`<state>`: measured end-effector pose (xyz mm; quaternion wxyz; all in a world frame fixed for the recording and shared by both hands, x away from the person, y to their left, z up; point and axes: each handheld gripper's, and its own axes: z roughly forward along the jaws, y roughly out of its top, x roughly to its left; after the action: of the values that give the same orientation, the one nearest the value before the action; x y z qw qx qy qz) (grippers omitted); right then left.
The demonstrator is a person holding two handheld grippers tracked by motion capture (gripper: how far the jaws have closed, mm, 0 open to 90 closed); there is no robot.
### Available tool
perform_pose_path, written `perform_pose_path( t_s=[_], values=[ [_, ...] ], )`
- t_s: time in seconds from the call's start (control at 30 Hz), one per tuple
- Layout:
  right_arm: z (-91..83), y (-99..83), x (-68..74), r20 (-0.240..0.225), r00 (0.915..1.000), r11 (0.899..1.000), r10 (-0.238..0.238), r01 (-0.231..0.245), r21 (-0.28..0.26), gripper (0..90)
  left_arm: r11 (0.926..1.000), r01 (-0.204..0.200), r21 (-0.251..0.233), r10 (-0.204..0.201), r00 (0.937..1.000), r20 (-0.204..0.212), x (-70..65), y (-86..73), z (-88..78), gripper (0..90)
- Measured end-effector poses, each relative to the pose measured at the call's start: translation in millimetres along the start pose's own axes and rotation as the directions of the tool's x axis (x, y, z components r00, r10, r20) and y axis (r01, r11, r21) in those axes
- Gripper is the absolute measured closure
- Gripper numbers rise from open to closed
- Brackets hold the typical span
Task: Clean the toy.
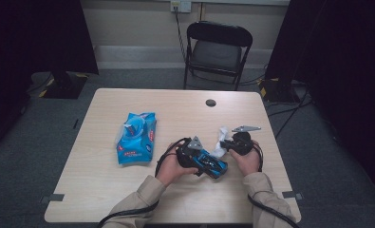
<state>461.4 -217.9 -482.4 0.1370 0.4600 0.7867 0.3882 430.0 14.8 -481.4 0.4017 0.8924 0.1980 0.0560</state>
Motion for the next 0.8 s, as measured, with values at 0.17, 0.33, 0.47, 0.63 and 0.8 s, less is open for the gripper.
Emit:
perform_pose_path(
  t_s=[0.17, 0.33, 0.47, 0.63, 0.8],
  values=[
    [-4.9, -1.6, -2.2, 0.015, 0.9998, 1.0, -0.011, 0.012, -0.019, 60.8, 1.0, 0.004, -0.001, -0.004, 1.0, -0.006, -0.7, 0.8, 1.1, 15.2],
    [-11.9, -0.4, -5.5, 0.014, 0.9997, 1.0, -0.018, 0.018, -0.02, 57.0, 0.9999, 0.016, -0.006, -0.016, 0.9999, -0.003, -0.6, 1.5, 2.3, 14.7],
    [-9.1, -0.7, -3.8, 0.006, 0.9997, 0.999, -0.022, 0.022, -0.025, 54.1, 0.9998, 0.014, -0.013, -0.014, 0.9999, 0.0, -0.4, 1.5, 3.9, 12.5],
    [-1.2, -2.4, -1.0, 0.001, 0.9997, 1.0, -0.025, 0.025, -0.019, 51.6, 0.9996, 0.026, -0.01, -0.026, 0.9996, 0.008, 1.1, 3.2, 4.5, 12.0],
    [3.0, -5.2, -0.8, 0.003, 0.9997, 1.0, -0.023, 0.023, -0.011, 50.5, 0.999, 0.043, -0.009, -0.043, 0.999, 0.012, -0.1, 5.8, 8.5, 8.5]
  ],
)
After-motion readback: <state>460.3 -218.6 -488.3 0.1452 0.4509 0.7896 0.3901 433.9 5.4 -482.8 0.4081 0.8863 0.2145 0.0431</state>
